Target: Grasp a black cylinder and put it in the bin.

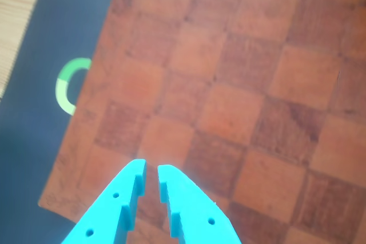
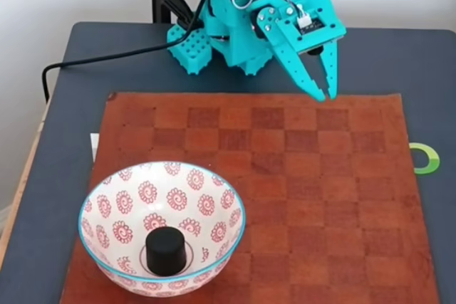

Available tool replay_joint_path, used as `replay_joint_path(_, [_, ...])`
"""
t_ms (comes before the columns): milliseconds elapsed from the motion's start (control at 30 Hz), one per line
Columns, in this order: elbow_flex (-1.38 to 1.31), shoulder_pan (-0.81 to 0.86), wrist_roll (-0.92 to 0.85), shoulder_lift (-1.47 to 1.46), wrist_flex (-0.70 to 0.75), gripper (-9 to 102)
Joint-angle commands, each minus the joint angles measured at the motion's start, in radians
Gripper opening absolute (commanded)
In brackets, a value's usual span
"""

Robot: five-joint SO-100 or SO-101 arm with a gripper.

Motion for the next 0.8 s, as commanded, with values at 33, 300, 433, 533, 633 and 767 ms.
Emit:
replay_joint_path(33, [0.034, 0.003, 0.012, 0.060, -0.009, 0])
replay_joint_path(300, [0.057, 0.002, 0.011, 0.080, -0.006, 1])
replay_joint_path(433, [0.063, 0.002, 0.003, 0.078, -0.005, 1])
replay_joint_path(533, [0.074, 0.002, -0.006, 0.078, -0.009, 1])
replay_joint_path(633, [0.075, 0.003, -0.006, 0.078, -0.009, 1])
replay_joint_path(767, [0.075, 0.003, -0.008, 0.078, -0.009, 1])
